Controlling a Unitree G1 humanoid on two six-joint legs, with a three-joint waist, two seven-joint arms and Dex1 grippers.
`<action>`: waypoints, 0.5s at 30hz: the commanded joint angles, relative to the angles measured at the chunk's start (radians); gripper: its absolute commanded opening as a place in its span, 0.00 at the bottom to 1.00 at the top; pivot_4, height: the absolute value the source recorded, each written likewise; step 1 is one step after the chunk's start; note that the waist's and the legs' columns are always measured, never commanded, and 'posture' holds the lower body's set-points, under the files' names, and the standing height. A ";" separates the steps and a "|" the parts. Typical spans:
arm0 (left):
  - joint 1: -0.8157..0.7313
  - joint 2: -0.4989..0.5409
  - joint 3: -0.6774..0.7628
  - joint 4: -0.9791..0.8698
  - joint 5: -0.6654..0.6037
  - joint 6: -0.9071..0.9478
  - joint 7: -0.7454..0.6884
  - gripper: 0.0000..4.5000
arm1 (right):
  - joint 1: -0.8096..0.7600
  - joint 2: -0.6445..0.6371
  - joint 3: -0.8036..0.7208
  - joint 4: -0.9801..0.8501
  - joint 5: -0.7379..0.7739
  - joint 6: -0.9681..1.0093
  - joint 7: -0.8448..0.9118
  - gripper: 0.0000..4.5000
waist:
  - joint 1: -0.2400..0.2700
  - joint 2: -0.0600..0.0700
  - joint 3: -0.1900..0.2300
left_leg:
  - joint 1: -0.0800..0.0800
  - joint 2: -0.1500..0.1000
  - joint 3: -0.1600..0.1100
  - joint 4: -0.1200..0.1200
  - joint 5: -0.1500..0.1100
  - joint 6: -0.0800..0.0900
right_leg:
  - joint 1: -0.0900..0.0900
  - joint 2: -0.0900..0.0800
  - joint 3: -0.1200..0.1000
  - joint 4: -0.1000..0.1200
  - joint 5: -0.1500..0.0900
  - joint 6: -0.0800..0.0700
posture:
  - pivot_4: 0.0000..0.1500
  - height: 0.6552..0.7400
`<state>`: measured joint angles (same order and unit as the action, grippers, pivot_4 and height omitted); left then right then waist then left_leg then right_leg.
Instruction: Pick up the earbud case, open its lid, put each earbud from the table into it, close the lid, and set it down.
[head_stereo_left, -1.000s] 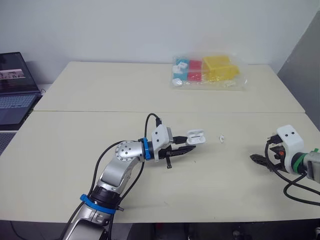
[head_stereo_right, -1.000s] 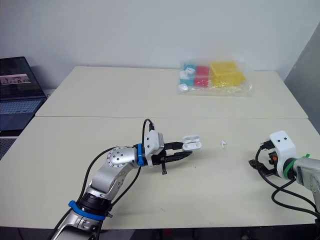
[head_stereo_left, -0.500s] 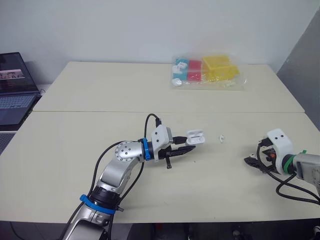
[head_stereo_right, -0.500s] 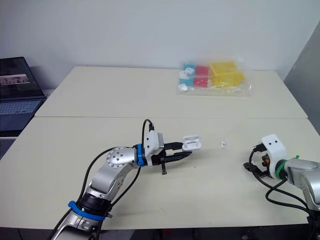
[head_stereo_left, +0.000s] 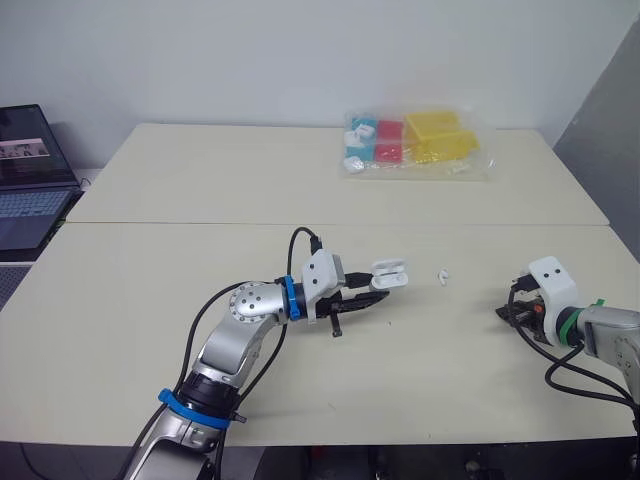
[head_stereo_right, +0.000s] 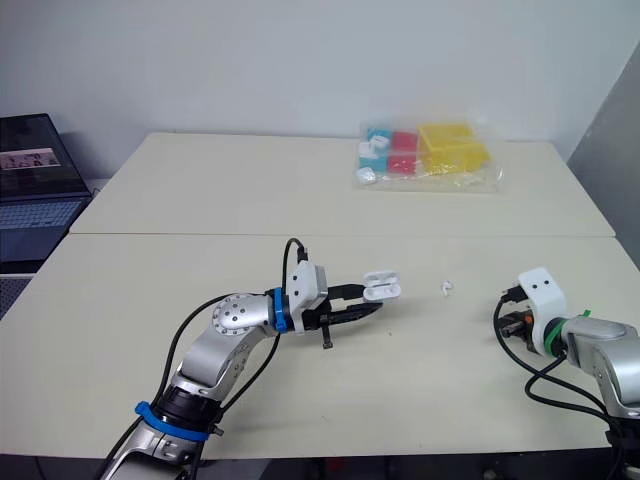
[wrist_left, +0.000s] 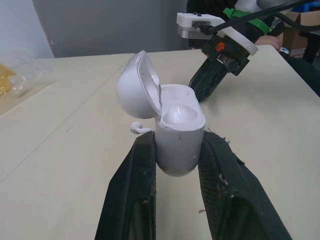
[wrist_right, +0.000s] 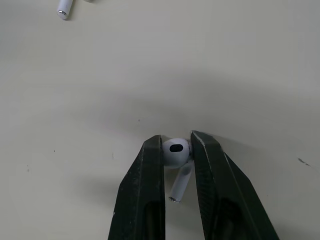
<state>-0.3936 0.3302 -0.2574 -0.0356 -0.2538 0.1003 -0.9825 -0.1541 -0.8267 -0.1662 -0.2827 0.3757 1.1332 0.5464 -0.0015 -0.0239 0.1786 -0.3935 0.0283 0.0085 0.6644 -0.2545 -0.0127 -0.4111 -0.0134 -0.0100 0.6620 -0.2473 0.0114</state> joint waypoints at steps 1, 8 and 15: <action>-0.010 0.004 0.005 -0.036 0.000 -0.010 0.005 0.18 | 0.001 -0.033 0.007 -0.027 -0.012 -0.020 0.013 0.09 | 0.000 0.000 0.000 | 0.000 0.000 0.000 0.000 0.000 0.000 | 0.000 0.000 0.000 0.000 0.000 0.000 | 1.00 1.00; -0.001 0.025 0.009 -0.046 -0.002 -0.011 0.003 0.18 | 0.046 -0.200 0.100 -0.113 -0.038 -0.241 0.206 0.09 | 0.000 0.000 0.000 | 0.000 0.000 0.000 -0.001 0.000 0.000 | -0.001 0.000 0.000 -0.001 0.000 0.000 | 1.00 1.00; 0.022 0.051 0.006 -0.078 -0.004 -0.005 0.005 0.18 | 0.067 -0.363 0.241 -0.007 -0.158 -0.672 0.511 0.09 | -0.001 -0.001 0.001 | 0.000 0.000 0.000 -0.001 0.000 0.000 | 0.000 0.000 -0.001 -0.002 0.000 0.000 | 1.00 1.00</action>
<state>-0.3706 0.3781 -0.2570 -0.0605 -0.2506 0.1019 -0.9744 -0.0716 -1.1672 0.0672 -0.3180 0.2487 0.5584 0.9896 -0.0027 -0.0247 0.1792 -0.3934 0.0288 0.0090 0.6635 -0.2546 -0.0128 -0.4116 -0.0131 -0.0105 0.6600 -0.2475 0.0115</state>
